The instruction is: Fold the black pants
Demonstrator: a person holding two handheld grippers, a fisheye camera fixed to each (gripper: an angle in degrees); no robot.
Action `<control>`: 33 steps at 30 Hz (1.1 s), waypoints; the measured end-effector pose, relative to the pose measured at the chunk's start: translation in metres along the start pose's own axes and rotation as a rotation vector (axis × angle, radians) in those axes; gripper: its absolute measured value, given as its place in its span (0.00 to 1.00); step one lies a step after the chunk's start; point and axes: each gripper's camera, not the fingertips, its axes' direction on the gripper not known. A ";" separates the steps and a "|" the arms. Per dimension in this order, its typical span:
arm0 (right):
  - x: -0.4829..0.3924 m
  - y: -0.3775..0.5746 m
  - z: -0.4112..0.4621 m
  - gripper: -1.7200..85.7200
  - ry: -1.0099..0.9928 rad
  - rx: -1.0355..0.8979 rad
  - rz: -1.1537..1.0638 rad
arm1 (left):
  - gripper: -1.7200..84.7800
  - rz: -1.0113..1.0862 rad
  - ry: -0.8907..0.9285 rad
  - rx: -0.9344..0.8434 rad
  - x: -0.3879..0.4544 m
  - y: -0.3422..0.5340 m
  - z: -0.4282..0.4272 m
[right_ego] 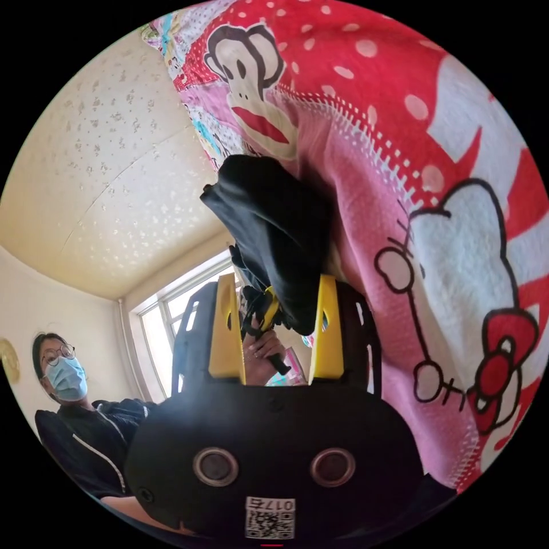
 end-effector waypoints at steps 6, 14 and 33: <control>0.000 -0.017 0.014 0.21 0.019 0.015 -0.037 | 0.01 0.153 -0.110 -0.064 -0.003 -0.018 -0.020; -0.004 -0.045 0.045 0.19 0.014 0.102 0.071 | 0.06 -0.156 0.249 0.135 -0.062 0.014 -0.076; -0.145 0.002 0.078 0.10 0.057 0.055 0.109 | 0.21 -0.860 1.110 0.403 -0.137 0.098 -0.070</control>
